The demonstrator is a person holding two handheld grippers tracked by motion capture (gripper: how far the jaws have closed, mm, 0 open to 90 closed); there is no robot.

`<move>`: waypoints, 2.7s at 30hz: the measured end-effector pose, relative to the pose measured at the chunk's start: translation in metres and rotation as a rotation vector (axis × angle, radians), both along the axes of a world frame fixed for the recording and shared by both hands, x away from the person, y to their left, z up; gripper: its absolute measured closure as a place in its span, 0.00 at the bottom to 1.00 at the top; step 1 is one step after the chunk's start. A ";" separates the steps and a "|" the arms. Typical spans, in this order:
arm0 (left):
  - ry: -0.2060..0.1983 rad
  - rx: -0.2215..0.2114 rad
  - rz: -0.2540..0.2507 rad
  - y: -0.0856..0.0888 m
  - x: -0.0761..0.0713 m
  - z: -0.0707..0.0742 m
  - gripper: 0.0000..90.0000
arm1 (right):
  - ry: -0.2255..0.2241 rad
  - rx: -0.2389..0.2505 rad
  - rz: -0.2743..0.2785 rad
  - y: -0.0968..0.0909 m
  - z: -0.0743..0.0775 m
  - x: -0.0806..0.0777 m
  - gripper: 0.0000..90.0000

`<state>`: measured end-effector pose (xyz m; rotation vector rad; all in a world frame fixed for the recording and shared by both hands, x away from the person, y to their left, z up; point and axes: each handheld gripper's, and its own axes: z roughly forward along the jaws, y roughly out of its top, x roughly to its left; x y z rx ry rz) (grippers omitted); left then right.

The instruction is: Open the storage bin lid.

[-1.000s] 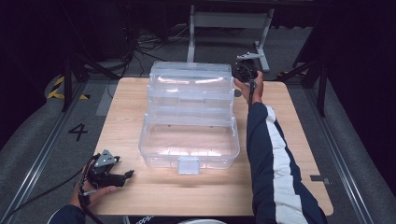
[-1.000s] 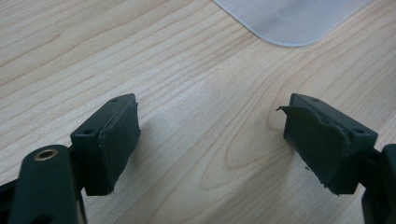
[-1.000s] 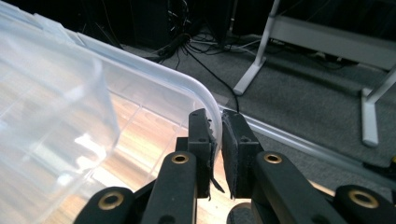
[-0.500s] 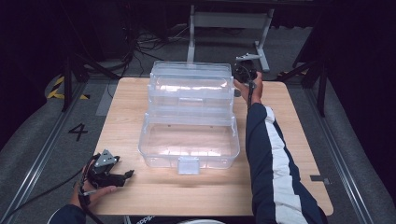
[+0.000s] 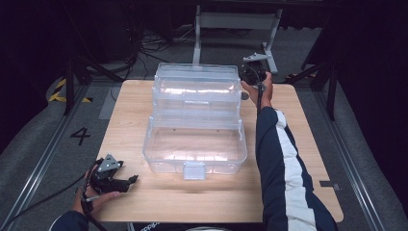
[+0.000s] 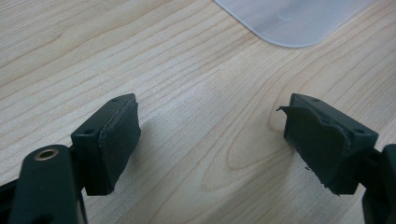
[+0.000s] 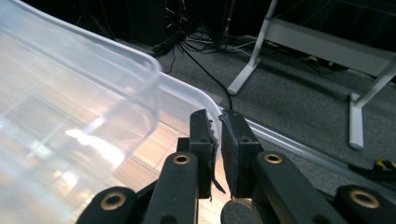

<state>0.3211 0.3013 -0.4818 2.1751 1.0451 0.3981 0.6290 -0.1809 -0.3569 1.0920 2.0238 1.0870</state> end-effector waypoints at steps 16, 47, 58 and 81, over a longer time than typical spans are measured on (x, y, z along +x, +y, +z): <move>0.002 0.010 -0.009 0.001 0.001 0.001 0.21 | -0.064 -0.068 0.073 -0.006 0.019 -0.042 0.92; 0.005 0.010 0.002 0.000 0.000 0.001 0.21 | -0.095 -0.153 0.207 -0.045 0.017 -0.125 0.91; 0.001 0.012 0.003 0.000 0.000 0.001 0.21 | -0.097 -0.171 0.252 -0.052 0.015 -0.151 0.89; -0.004 0.022 0.004 0.001 -0.001 0.001 0.21 | -0.075 -0.164 0.299 -0.083 -0.006 -0.196 0.83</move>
